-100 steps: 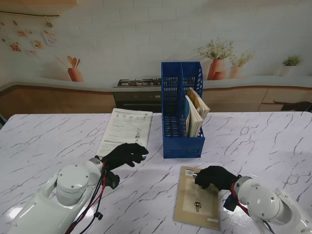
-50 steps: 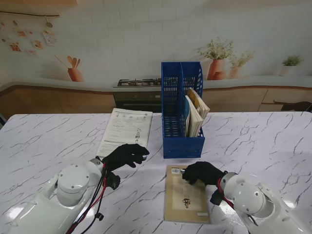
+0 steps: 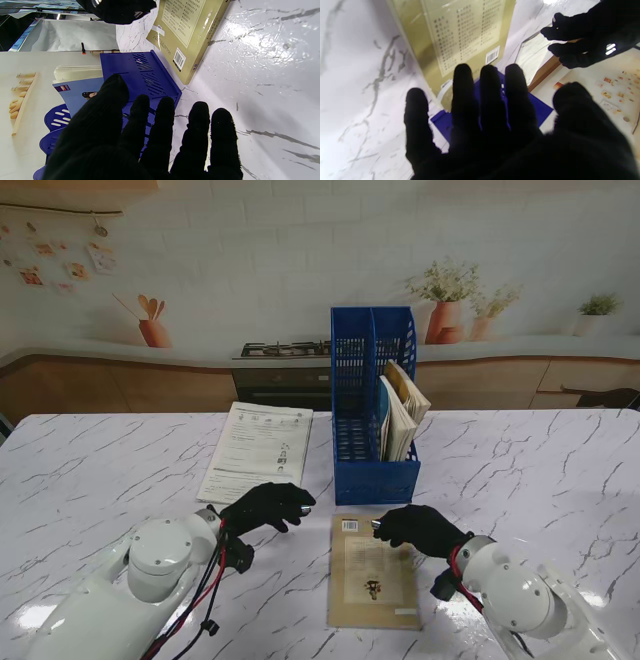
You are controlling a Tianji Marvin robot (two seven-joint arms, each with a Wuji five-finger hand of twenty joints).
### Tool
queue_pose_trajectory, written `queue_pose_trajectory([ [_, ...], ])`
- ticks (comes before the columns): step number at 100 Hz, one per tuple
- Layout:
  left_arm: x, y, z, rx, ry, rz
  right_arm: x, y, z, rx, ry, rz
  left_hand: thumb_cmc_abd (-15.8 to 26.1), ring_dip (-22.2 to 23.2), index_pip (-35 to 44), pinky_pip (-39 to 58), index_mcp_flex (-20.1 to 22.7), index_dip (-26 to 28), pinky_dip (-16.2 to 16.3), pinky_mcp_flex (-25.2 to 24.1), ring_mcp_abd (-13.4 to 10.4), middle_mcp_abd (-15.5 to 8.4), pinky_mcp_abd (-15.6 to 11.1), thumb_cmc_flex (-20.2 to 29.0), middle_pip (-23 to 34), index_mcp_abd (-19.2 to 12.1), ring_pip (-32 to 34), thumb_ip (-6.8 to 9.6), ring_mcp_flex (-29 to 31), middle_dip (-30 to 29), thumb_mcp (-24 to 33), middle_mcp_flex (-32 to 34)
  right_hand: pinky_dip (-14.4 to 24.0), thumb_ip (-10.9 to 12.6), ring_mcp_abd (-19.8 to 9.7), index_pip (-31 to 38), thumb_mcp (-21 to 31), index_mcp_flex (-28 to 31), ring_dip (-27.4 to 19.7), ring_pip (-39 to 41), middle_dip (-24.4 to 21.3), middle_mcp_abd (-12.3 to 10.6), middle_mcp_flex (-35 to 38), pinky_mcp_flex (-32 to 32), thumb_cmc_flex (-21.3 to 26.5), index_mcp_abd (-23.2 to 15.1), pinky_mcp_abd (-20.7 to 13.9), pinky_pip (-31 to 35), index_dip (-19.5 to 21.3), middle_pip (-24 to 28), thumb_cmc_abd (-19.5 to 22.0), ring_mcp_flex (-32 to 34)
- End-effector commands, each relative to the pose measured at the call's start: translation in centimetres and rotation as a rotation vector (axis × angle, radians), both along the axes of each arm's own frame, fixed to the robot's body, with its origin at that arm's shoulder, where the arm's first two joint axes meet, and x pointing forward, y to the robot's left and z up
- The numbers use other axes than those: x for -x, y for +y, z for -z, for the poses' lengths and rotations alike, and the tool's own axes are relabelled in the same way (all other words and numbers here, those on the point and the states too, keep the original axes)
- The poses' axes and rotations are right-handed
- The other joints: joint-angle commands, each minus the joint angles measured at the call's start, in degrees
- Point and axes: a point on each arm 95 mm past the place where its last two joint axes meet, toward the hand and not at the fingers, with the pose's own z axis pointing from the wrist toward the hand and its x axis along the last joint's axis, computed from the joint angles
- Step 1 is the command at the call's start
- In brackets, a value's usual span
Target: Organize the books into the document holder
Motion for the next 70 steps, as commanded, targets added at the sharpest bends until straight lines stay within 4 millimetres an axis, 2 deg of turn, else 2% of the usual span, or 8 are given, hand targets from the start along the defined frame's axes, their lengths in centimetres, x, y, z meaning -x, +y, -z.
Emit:
queue_pose_trajectory([
  [1,-0.1,-0.8,-0.1,0.024,-0.024,0.008,0.1,-0.3,-0.8,0.026,-0.02,0.041,-0.9,0.9,-0.9,2.7,-2.0,-0.9,0.8,2.3,-0.6,0.8,-1.1,-2.4,1.4,1.0,2.2,1.53,2.2,1.1,3.2,-1.3,3.1,1.1,1.1,1.6,2.7,-0.3,2.2,2.3,1.6,0.3,2.1,2.9,-3.0,-1.6,-7.9,4.8,2.1,2.0,-3.0,2.2],
  [15,-0.3,-1.1,0.0,0.022,-0.024,-0.013,-0.2,-1.5,-1.4,0.124,0.003,0.134,-2.3,0.7,-2.4,2.4,-3.4,-1.7,0.2,5.7,0.2,2.7,-3.5,-4.6,0.8,3.8,3.3,0.87,2.6,0.3,4.3,-2.3,9.4,0.5,1.7,1.6,8.0,-2.8,4.1,5.8,4.3,1.3,-0.4,7.6,-6.7,0.5,-7.3,10.4,5.1,5.1,-9.4,2.7],
  [25,-0.3,-1.3,0.1,0.013,-0.011,-0.016,-0.3,-2.1,-1.2,0.175,0.037,0.189,-1.6,-0.3,-4.2,3.1,-4.0,-2.7,0.5,6.4,1.4,3.4,-0.8,-6.5,0.0,5.1,4.0,0.51,2.5,-1.4,3.2,-2.9,10.8,0.2,2.4,-0.4,9.3,-3.7,4.0,6.5,3.6,3.7,-1.6,10.4,-8.4,4.2,-6.6,12.4,4.9,4.7,-11.3,3.2],
  [38,-0.2,-1.7,0.6,0.005,0.03,-0.016,-0.2,-2.5,-0.7,0.22,0.089,0.242,0.6,-1.4,-6.9,5.0,-4.3,-4.2,1.7,8.0,3.0,5.2,1.4,-7.4,0.2,8.4,4.7,0.61,3.3,-2.4,-1.4,-2.2,10.2,-0.3,4.5,-3.3,11.1,-2.9,2.2,5.5,0.7,8.1,-1.5,14.2,-9.9,9.5,-6.3,13.1,3.5,3.6,-13.1,3.9],
  [51,-0.1,-2.1,1.4,0.004,0.077,-0.014,-0.1,-2.3,-0.2,0.224,0.164,0.256,1.9,-2.1,-8.7,5.7,-3.7,-5.4,2.0,9.9,4.4,7.2,1.8,-8.5,0.6,11.1,5.5,0.42,4.1,-3.1,-3.5,-2.0,9.0,-0.6,6.7,-4.8,11.5,-2.4,1.0,5.3,-1.6,12.1,-1.6,17.3,-10.6,13.6,-6.7,13.9,2.0,3.9,-13.8,4.8],
  [54,-0.1,-2.2,1.5,0.0,0.087,-0.012,0.0,-2.2,-0.2,0.222,0.177,0.255,2.4,-2.1,-9.0,5.8,-3.8,-5.5,2.0,10.2,4.6,7.5,1.6,-8.9,0.5,11.6,5.5,0.37,4.1,-3.2,-3.8,-2.2,8.9,-0.6,7.2,-5.1,11.5,-2.4,0.8,5.2,-1.9,12.8,-1.7,17.7,-10.6,14.3,-6.9,14.0,1.7,4.0,-13.8,4.8],
  [56,-0.1,-2.3,1.7,-0.002,0.094,-0.012,0.0,-2.1,-0.1,0.22,0.183,0.254,3.5,-3.6,-9.6,6.0,-3.4,-6.0,2.0,10.8,5.0,8.0,1.6,-7.6,1.1,12.1,6.5,0.7,4.2,-4.3,-7.6,-2.2,8.0,-0.7,7.4,-5.4,11.4,-1.9,0.1,5.6,-3.1,13.3,-1.7,18.7,-10.6,14.8,-7.1,14.1,1.0,4.9,-13.8,5.3],
  [70,-0.1,-2.9,2.2,-0.006,0.152,-0.018,0.0,-1.7,0.3,0.209,0.215,0.266,4.8,-3.4,-10.8,7.2,-2.9,-6.7,2.2,13.9,6.2,10.0,1.7,-7.7,1.6,14.8,8.2,0.59,5.8,-4.5,-9.1,-1.9,7.2,-0.7,8.2,-5.7,11.2,-1.9,-0.6,5.7,-3.8,15.4,-2.2,20.8,-10.4,16.9,-7.5,14.2,0.5,5.6,-13.4,5.8],
])
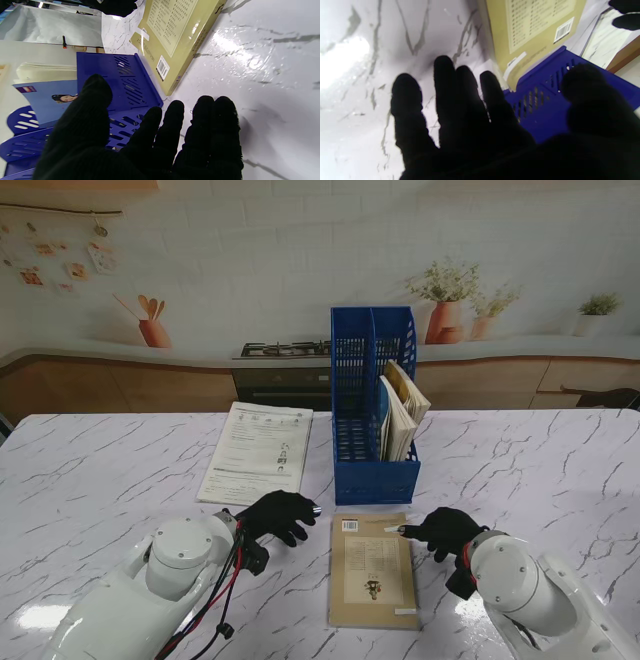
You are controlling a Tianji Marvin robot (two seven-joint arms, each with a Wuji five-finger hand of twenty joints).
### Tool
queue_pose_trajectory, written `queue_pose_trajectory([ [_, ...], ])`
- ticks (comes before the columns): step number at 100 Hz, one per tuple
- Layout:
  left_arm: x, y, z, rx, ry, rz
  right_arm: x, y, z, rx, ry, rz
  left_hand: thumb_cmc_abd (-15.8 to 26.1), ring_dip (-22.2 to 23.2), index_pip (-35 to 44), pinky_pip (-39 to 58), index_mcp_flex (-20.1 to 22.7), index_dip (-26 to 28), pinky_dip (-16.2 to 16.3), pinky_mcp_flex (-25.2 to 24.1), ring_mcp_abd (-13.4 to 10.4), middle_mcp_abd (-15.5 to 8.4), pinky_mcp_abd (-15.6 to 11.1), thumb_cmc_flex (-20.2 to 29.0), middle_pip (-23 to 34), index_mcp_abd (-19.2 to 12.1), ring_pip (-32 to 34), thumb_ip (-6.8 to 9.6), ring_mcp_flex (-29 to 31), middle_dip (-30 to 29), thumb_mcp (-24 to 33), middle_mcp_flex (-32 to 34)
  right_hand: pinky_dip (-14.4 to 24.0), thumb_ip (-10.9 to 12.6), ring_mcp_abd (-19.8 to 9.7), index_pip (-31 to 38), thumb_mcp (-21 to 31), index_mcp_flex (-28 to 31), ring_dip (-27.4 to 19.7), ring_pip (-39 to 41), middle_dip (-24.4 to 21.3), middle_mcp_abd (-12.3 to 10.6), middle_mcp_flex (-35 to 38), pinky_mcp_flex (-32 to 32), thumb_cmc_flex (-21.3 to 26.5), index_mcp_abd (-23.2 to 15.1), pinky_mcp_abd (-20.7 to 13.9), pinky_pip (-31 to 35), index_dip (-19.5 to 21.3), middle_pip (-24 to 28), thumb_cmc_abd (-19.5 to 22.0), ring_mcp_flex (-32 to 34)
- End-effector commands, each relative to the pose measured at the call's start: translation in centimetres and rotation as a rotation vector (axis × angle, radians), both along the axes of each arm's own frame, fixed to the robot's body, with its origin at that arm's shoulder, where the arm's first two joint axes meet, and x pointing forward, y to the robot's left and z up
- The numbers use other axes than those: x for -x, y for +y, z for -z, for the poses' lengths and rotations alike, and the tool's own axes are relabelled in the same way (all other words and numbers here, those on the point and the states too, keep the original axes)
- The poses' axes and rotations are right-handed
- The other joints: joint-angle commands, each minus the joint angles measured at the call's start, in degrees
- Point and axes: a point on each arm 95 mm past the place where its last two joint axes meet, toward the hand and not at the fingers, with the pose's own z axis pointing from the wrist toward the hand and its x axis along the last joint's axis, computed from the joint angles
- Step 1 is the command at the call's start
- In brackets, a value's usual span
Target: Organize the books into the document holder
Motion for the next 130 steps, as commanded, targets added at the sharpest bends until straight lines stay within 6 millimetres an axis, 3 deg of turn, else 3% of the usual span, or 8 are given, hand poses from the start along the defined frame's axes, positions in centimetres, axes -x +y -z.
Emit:
queue_pose_trajectory([
  [1,0.2,-1.0,0.4,0.024,0.032,0.014,0.3,0.7,0.7,-0.012,0.024,0.007,2.1,-0.3,-0.7,3.7,0.5,-1.2,1.2,2.4,2.2,1.7,0.7,-1.4,1.6,2.7,2.3,0.48,2.1,-0.7,-2.7,-0.1,-0.6,-0.7,1.0,-1.0,0.1,0.3,-1.2,0.5,-0.7,2.8,-1.2,1.8,-1.5,2.7,-7.5,2.1,-1.1,1.4,-0.6,1.9],
  [70,0.2,-2.2,2.2,-0.008,0.28,0.065,-0.3,2.3,2.4,-0.111,0.154,0.062,3.1,-4.1,-16.0,2.6,3.3,-4.4,-6.0,14.9,3.8,12.4,-0.6,1.4,1.9,12.7,4.9,1.57,5.0,-3.5,-1.2,-5.1,-9.9,-0.5,4.8,-5.5,2.5,-2.7,-7.1,-5.1,-1.5,10.7,-8.5,9.1,0.3,10.6,-8.6,-1.6,-6.5,1.2,-0.8,0.4],
  [95,0.3,-2.6,2.8,0.062,0.346,0.044,-0.3,3.1,3.0,-0.137,0.158,0.05,2.4,-4.0,-16.4,3.0,3.1,-3.6,-7.4,16.3,2.0,11.2,-1.3,2.0,3.2,12.6,5.7,1.71,6.7,-2.9,0.8,-3.6,-10.9,-0.6,4.8,-5.5,4.8,-2.7,-7.2,-5.3,-1.5,10.7,-8.6,9.5,0.0,10.3,-8.8,-2.1,-6.8,1.2,-1.6,0.5],
  [103,0.3,-2.8,2.8,0.064,0.347,0.046,-0.3,3.5,3.1,-0.148,0.156,0.043,2.0,-3.9,-16.4,3.5,3.0,-3.3,-7.7,16.6,7.3,10.7,-1.3,1.9,3.5,12.4,5.7,1.69,5.4,-2.7,1.9,-3.5,-11.1,-0.7,4.7,-5.5,5.4,-2.8,-7.2,-5.4,-1.5,10.6,-8.7,9.5,0.0,10.4,-8.8,-2.1,-6.9,1.2,-1.6,0.4],
  [112,0.3,-3.0,2.9,0.075,0.346,0.043,-0.3,3.8,3.2,-0.158,0.153,0.036,1.5,-4.3,-16.3,3.8,3.1,-2.9,-8.2,17.1,-0.5,9.9,-1.9,1.5,4.3,12.2,6.0,1.58,9.1,-2.3,3.5,-2.9,-11.3,-0.7,4.7,-5.5,5.7,-2.9,-7.3,-5.5,-1.5,10.7,-8.8,9.4,0.1,10.6,-8.9,-2.2,-7.0,1.2,-1.6,0.2],
  [114,0.4,-3.1,3.0,0.082,0.347,0.04,-0.3,3.9,3.2,-0.159,0.152,0.035,1.0,-4.0,-16.2,4.3,3.3,-2.7,-8.4,17.8,4.5,9.7,-1.5,1.3,4.7,12.1,6.5,1.48,9.0,-2.1,4.5,-2.3,-11.4,-0.7,4.7,-5.5,5.8,-2.9,-7.3,-5.6,-1.5,10.7,-9.0,9.4,0.0,10.5,-8.9,-2.2,-7.0,1.1,-1.5,0.2],
  [117,0.4,-3.1,3.0,0.097,0.352,0.034,-0.3,4.0,3.3,-0.162,0.152,0.033,0.8,-3.7,-16.2,4.3,3.4,-2.6,-8.6,17.7,-1.2,9.5,-1.4,1.2,4.9,12.0,7.9,1.42,11.1,-2.0,5.0,-1.9,-11.5,-0.8,4.6,-5.5,5.8,-3.0,-7.3,-5.6,-1.6,10.6,-9.0,9.3,0.1,10.6,-9.0,-2.3,-7.0,1.1,-1.5,0.1],
  [130,0.4,-3.3,2.8,0.138,0.368,0.029,-0.2,4.3,3.6,-0.172,0.156,0.023,0.5,-3.6,-16.0,5.5,3.3,-2.2,-8.3,17.5,2.5,7.9,0.2,1.1,5.6,11.1,7.2,1.3,10.7,-1.6,5.9,-1.3,-12.0,-0.8,4.5,-5.7,5.7,-3.4,-7.4,-6.0,-1.6,10.5,-9.5,8.8,0.4,10.4,-9.2,-2.8,-7.1,0.8,-1.1,-0.5],
])
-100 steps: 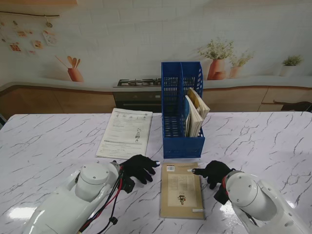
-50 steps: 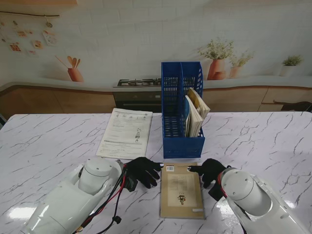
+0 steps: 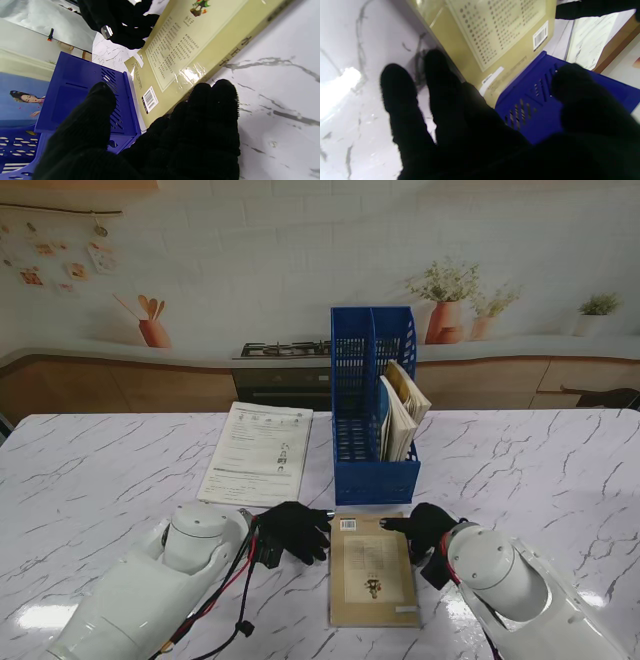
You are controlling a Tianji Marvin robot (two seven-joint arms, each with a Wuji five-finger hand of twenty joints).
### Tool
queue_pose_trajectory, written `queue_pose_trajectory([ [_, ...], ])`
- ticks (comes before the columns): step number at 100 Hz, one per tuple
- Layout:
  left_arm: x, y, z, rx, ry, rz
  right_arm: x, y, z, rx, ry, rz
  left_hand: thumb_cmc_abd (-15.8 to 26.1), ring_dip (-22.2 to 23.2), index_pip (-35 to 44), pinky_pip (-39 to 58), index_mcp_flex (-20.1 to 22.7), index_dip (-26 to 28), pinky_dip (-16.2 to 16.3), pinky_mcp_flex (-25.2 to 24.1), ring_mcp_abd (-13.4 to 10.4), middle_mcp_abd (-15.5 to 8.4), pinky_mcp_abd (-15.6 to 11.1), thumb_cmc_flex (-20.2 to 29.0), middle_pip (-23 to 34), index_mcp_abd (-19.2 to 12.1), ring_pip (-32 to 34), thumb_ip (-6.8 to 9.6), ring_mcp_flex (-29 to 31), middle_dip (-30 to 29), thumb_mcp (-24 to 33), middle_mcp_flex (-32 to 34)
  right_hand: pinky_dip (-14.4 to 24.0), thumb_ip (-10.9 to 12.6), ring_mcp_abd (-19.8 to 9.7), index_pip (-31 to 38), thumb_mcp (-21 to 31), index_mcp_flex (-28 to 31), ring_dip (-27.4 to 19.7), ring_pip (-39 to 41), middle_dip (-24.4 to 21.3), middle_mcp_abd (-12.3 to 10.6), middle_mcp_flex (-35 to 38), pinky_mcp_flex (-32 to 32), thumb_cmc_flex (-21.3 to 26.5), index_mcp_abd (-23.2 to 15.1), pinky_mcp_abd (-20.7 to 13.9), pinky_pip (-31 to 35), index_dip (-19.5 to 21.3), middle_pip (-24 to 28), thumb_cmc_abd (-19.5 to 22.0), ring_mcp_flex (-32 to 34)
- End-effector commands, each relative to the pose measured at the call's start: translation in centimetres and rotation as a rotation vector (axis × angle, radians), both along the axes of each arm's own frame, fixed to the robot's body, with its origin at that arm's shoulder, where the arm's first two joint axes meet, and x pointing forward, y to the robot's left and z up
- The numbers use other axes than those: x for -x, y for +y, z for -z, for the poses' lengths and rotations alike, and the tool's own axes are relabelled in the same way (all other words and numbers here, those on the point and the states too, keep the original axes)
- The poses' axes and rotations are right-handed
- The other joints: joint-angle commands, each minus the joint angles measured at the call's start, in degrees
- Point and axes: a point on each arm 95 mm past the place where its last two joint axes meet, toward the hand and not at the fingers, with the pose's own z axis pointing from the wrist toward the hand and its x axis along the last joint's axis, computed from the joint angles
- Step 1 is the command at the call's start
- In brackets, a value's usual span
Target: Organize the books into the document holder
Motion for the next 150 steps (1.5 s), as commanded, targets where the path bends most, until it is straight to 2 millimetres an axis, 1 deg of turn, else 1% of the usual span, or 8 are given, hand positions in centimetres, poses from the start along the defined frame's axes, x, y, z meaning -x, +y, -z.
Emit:
queue_pose_trajectory([
  [1,1.39,-1.19,1.48,0.031,0.034,0.026,1.6,1.6,2.55,-0.037,0.078,-0.03,-1.5,0.5,-2.2,4.4,1.4,-0.4,0.0,0.9,1.7,-0.8,-0.3,-0.2,-0.8,0.8,1.3,1.29,2.2,-0.4,1.0,-0.2,-0.5,-0.8,1.3,-1.2,0.5,-2.2,-5.2,-9.2,-4.9,-1.0,-4.3,0.7,-0.5,-5.0,-9.2,0.0,-1.6,-9.0,-0.5,-4.6],
  [29,1.5,-1.37,1.59,0.104,0.038,0.005,1.61,1.97,2.79,-0.05,0.078,-0.04,-1.2,5.7,-1.9,11.9,0.6,1.5,8.3,-4.5,0.3,-6.8,3.2,-0.3,2.4,-3.6,4.2,1.38,1.9,2.1,0.3,0.7,-1.0,-0.7,0.9,-1.3,-0.3,-2.6,-5.3,-9.7,-5.0,-1.2,-4.8,0.0,0.2,-5.2,-9.4,-0.4,-1.7,-9.1,0.0,-5.2],
  [40,1.58,-1.23,1.52,0.136,0.047,0.006,1.54,2.0,2.8,-0.051,0.074,-0.038,-0.8,7.9,-1.2,15.7,1.5,2.6,12.9,-7.6,-1.0,-9.5,2.5,0.1,3.7,-6.0,6.5,1.54,2.3,3.7,-1.3,1.7,-1.0,-0.7,0.7,-1.3,-0.5,-2.6,-5.3,-9.7,-5.0,-1.4,-4.8,-0.1,0.2,-5.4,-9.5,-0.4,-1.6,-9.1,-0.1,-5.2],
  [45,1.6,-1.14,1.52,0.14,0.043,0.012,1.54,2.02,2.8,-0.052,0.074,-0.037,-0.4,9.2,-1.1,17.0,1.3,3.2,13.9,-6.7,-2.3,-11.1,-2.4,0.3,4.6,-7.4,7.6,1.58,1.9,5.1,-2.1,1.4,-1.0,-0.7,0.7,-1.3,-0.5,-2.5,-5.3,-9.7,-5.0,-1.5,-4.8,-0.1,0.2,-5.5,-9.5,-0.4,-1.6,-9.1,-0.1,-5.2],
  [63,1.67,-0.99,1.69,0.135,0.029,0.014,1.55,2.1,2.81,-0.055,0.074,-0.04,-0.9,12.9,0.3,17.0,2.2,6.6,15.7,-10.9,-1.6,-15.1,-0.9,1.3,8.3,-11.2,9.6,1.71,-0.2,11.3,-2.5,1.2,-1.1,-0.6,0.4,-1.1,-0.1,-2.4,-5.2,-9.6,-5.0,-1.9,-4.6,-0.1,-0.2,-5.8,-9.6,-0.3,-1.6,-9.0,-0.3,-4.8],
  [92,1.85,-1.14,1.87,0.117,0.019,-0.015,1.44,2.33,2.47,-0.062,0.079,-0.041,-2.4,17.8,19.8,15.0,-5.9,19.0,15.7,-11.8,-3.5,-15.5,-2.0,1.0,12.3,-14.5,11.8,1.43,-0.8,19.8,2.2,-2.2,-1.0,-0.7,0.4,-0.9,1.1,-2.5,-5.0,-9.2,-5.0,-2.3,-4.3,-0.4,-0.5,-7.0,-9.9,0.0,-1.4,-9.0,-0.3,-4.8],
  [113,1.87,-1.41,2.05,0.139,0.042,-0.051,1.45,2.44,2.23,-0.064,0.083,-0.045,-4.0,18.7,19.3,14.1,-9.3,4.8,13.8,-8.8,-4.0,-12.8,-1.8,0.4,12.4,-8.4,13.7,1.21,2.0,19.3,6.8,-4.0,-0.9,-0.7,0.2,-1.1,1.1,-2.8,-5.0,-9.2,-5.0,-2.4,-4.5,-1.0,-0.2,-6.8,-10.1,-0.1,-1.4,-9.2,0.3,-5.3],
  [150,1.93,-1.27,2.37,0.105,-0.01,0.019,1.65,2.53,2.24,-0.071,0.09,-0.044,-9.7,24.8,46.6,13.9,-2.6,17.5,16.1,-16.1,-6.6,-17.7,-3.3,7.9,17.4,-23.8,15.5,-1.08,-3.3,28.5,0.8,-1.6,-0.5,-0.5,-0.2,-1.3,-0.5,-3.6,-4.9,-9.4,-5.2,-3.3,-5.3,-2.8,1.5,-7.2,-10.7,-0.2,-1.2,-9.7,1.7,-6.6],
])
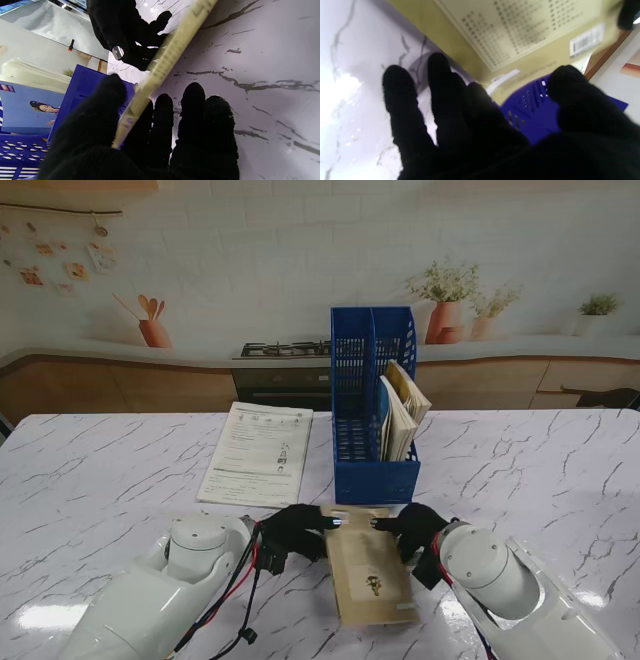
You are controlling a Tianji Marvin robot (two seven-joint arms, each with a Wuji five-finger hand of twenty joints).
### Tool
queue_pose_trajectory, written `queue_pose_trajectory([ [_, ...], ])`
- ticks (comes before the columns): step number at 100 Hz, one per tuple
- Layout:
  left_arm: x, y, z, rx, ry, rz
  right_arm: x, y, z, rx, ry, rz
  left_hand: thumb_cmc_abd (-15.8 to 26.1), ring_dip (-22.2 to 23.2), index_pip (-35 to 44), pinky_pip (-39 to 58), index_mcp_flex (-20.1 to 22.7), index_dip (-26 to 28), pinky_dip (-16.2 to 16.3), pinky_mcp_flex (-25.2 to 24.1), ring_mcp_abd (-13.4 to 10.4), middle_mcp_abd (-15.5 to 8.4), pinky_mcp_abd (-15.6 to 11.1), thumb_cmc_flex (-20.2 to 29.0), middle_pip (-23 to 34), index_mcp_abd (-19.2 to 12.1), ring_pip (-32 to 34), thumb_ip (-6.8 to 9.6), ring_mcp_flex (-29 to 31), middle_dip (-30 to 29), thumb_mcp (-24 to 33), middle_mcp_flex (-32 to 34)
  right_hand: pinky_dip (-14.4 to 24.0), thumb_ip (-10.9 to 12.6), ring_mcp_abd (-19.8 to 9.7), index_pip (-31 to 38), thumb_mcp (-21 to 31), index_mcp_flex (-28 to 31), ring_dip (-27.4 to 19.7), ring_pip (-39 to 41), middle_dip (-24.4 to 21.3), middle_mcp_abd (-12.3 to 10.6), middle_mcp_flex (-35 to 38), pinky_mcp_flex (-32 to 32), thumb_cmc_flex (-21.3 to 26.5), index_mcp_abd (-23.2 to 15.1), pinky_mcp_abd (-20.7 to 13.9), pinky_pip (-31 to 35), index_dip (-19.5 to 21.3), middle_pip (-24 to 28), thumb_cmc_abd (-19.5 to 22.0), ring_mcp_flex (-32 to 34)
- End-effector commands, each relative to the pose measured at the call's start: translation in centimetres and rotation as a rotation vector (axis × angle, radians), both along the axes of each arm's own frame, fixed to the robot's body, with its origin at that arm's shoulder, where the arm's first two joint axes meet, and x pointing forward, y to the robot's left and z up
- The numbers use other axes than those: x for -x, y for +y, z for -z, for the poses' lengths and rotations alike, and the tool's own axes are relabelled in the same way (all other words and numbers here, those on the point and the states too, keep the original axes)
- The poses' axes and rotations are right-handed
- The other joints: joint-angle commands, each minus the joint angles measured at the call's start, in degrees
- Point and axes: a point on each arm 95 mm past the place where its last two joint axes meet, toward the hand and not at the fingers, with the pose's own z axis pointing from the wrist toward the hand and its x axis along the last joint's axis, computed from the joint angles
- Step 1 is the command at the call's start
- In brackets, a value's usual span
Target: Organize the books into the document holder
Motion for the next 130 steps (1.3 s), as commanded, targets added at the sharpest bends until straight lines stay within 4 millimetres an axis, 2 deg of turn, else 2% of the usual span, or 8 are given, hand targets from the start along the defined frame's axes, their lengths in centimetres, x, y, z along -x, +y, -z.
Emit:
queue_pose_trajectory([
  [1,1.1,-0.4,1.6,0.005,0.033,0.013,1.7,1.2,2.2,-0.026,0.079,-0.019,-2.8,1.5,6.5,1.2,2.8,1.5,1.2,-8.2,0.1,-1.7,1.1,3.3,-0.6,-7.4,1.2,-0.83,-1.5,1.9,-3.3,-0.8,0.2,-0.5,1.0,-0.3,-1.4,-1.1,-5.1,-9.5,-5.0,1.1,-3.1,-0.2,0.6,-1.4,-10.7,0.5,-0.3,-7.7,0.9,-4.0],
  [13,1.2,-0.3,1.7,-0.004,0.02,0.02,1.7,1.3,2.3,-0.03,0.081,-0.021,-3.3,1.2,15.1,-0.3,4.0,3.6,0.9,-10.1,0.6,-1.6,0.6,6.0,-2.2,-9.5,-0.9,-0.39,-3.2,3.7,-4.8,-1.4,0.3,-0.4,0.7,-0.3,-1.8,-1.2,-5.1,-9.6,-5.0,0.7,-3.3,-0.5,0.8,-1.8,-10.9,0.3,-0.2,-7.8,1.1,-4.3],
  [30,1.2,-0.4,1.8,0.001,0.01,0.009,1.8,1.4,2.3,-0.035,0.082,-0.027,-9.2,-4.3,20.8,1.0,5.1,4.9,-5.1,5.1,2.4,0.5,-1.6,4.9,-13.6,-9.2,-2.1,-0.84,6.8,0.5,11.2,9.4,0.5,-0.3,0.4,-0.2,-1.9,-1.3,-5.0,-9.6,-5.0,0.2,-3.2,-1.0,0.5,-2.6,-11.0,0.1,0.0,-7.9,1.1,-4.3],
  [39,1.1,-0.5,1.7,-0.005,-0.014,-0.003,2.0,1.2,2.1,-0.035,0.076,-0.029,-11.7,-6.7,25.0,2.6,4.5,8.1,-11.9,14.3,-4.7,0.5,-3.3,3.6,-18.5,-11.0,-1.0,0.29,15.8,-1.7,20.1,16.0,0.7,-0.3,-0.1,0.0,-1.8,-1.3,-5.0,-9.5,-5.1,-1.1,-2.8,-1.7,0.1,-4.1,-11.2,0.1,0.2,-8.1,1.1,-4.4],
  [43,1.0,-0.6,1.7,-0.007,-0.028,-0.012,2.0,1.1,1.8,-0.033,0.068,-0.028,-13.4,-7.2,26.5,4.6,4.8,9.9,-16.4,19.7,-6.5,0.3,-11.9,3.2,-21.1,-12.1,-0.5,0.24,18.7,-1.7,23.6,19.2,0.9,-0.3,-0.4,0.1,-1.7,-1.3,-4.9,-9.4,-5.2,-1.7,-2.5,-2.1,0.0,-4.8,-11.1,0.2,0.4,-8.2,1.0,-4.4],
  [49,0.9,-0.6,1.5,-0.004,-0.049,-0.017,2.2,0.9,1.4,-0.035,0.052,-0.026,-15.0,-7.8,28.2,4.0,6.7,15.0,-20.3,22.3,-7.2,-1.7,-6.1,4.2,-23.1,-14.0,-1.1,0.38,22.2,-1.0,26.7,23.6,1.6,-0.3,-1.2,0.5,-1.5,-1.6,-4.8,-9.2,-5.5,-3.7,-2.0,-3.7,-0.3,-6.8,-10.6,0.4,1.0,-8.8,1.0,-4.6],
  [81,0.9,-0.5,-1.9,0.027,-0.203,-0.017,2.8,-0.3,-3.6,-0.003,-0.134,-0.01,-16.8,-2.6,27.6,7.8,10.8,26.3,-22.4,25.5,-7.8,-7.1,-6.4,7.1,-22.9,-17.4,-0.6,0.39,26.5,4.3,31.0,28.1,6.3,-0.1,-4.0,3.7,-4.4,-1.5,-2.0,-5.2,-4.9,-10.6,1.0,-9.4,0.0,-15.0,-3.9,1.7,5.4,-8.3,1.5,-4.6],
  [130,0.1,0.0,-8.8,0.03,-0.485,0.02,1.7,-0.6,-10.9,0.033,-0.423,-0.027,-16.9,-1.7,27.5,8.8,11.3,27.3,-22.3,26.8,-8.1,-7.5,-6.4,7.2,-23.8,-17.8,-0.4,0.54,28.0,5.6,31.4,29.5,7.9,0.3,-7.3,4.9,-10.6,-3.4,2.4,-8.4,1.2,-15.6,-3.6,-22.5,2.7,-22.3,-6.0,-4.9,7.9,-10.8,0.8,-11.8],
])
